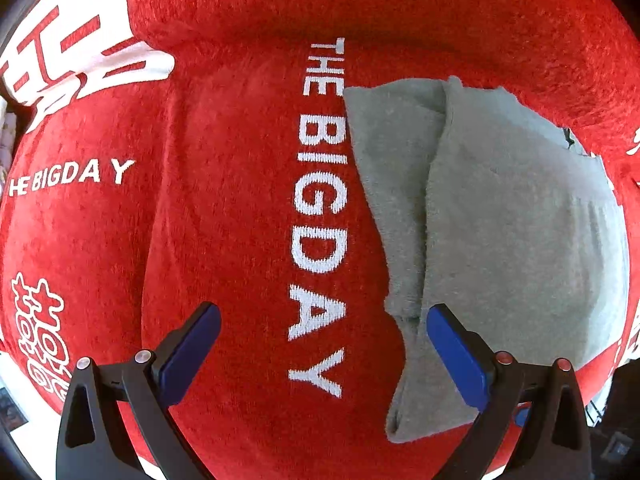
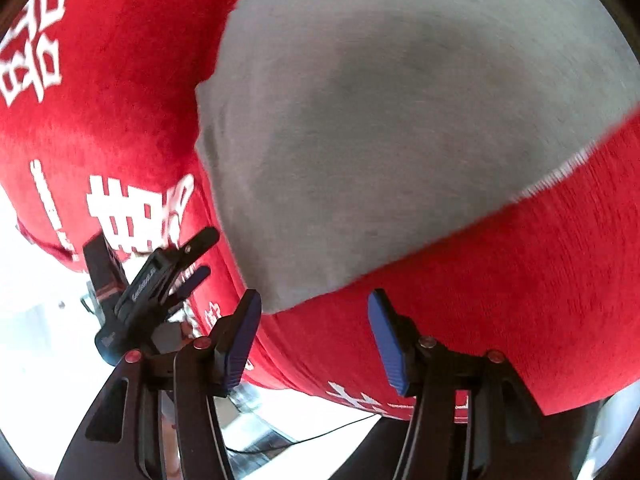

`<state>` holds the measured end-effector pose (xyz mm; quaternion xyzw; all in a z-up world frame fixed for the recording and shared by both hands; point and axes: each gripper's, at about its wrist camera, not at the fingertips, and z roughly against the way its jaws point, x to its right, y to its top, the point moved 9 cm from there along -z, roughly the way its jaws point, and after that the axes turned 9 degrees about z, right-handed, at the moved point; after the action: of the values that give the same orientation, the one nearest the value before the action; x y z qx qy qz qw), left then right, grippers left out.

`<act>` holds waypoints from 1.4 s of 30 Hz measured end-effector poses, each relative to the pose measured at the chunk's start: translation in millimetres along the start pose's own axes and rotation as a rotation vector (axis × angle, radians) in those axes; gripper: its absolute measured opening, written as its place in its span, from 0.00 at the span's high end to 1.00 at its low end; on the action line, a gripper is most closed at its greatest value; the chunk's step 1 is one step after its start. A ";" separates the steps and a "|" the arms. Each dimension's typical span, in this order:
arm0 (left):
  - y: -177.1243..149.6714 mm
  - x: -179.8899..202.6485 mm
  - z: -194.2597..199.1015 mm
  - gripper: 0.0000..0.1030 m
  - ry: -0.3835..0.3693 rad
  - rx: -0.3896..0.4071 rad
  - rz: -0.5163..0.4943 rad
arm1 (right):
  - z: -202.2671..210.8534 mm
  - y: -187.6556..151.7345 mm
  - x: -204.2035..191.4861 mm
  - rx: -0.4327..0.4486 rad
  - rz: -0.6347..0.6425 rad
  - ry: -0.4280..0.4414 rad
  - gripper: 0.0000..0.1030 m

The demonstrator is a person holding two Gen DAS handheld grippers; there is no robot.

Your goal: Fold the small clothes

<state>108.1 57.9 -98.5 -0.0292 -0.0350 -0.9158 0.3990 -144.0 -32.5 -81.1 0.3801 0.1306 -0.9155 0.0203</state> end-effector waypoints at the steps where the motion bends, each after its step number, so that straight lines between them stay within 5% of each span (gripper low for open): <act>1: 0.7 -0.9 -1.0 0.00 -0.013 -0.005 0.002 | -0.1 0.4 3.1 0.014 -0.022 0.016 0.42; 13: -2.8 27.2 -10.0 0.00 -0.315 -0.133 0.046 | -16.2 31.6 -2.1 0.168 -0.216 0.229 0.40; 15: -4.6 34.1 -13.7 0.00 -0.348 -0.158 0.045 | -20.7 33.6 -6.8 0.166 -0.252 0.269 0.66; 16: -4.8 38.4 -15.2 0.00 -0.361 -0.168 0.047 | -20.1 35.0 -8.6 0.166 -0.256 0.292 0.92; 23: 3.7 62.4 -12.0 0.00 -0.452 -0.202 0.059 | 11.5 48.9 -42.8 0.183 -0.144 0.428 0.91; 28: 17.6 100.7 -6.6 0.00 -0.545 -0.223 0.025 | 24.8 54.0 -55.1 0.175 -0.101 0.454 0.91; 33: 24.4 137.7 0.8 0.02 -0.526 -0.172 -0.054 | 20.1 48.9 -52.3 0.141 -0.071 0.416 0.91; 36: 22.8 144.4 -11.6 0.33 -0.440 -0.170 -0.091 | 14.9 40.7 -45.2 0.086 -0.037 0.336 0.91; 39: 19.6 140.3 -25.1 0.34 -0.357 -0.182 -0.111 | 13.5 32.0 -35.6 -0.005 0.009 0.217 0.83; 40: 17.6 136.4 -25.7 0.34 -0.345 -0.179 -0.121 | 14.7 29.4 -33.8 -0.045 0.041 0.173 0.66; 41: 17.3 134.7 -25.6 0.34 -0.332 -0.173 -0.126 | 16.9 27.4 -33.5 -0.081 0.079 0.138 0.33; 42: 17.2 132.4 -25.0 0.34 -0.321 -0.167 -0.126 | 22.7 26.6 -35.3 -0.114 0.137 0.103 0.24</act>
<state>30.0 -52.4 -111.9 -0.2057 -0.0239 -0.9223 0.3263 -131.0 -66.2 -46.9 0.4330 0.1570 -0.8822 0.0978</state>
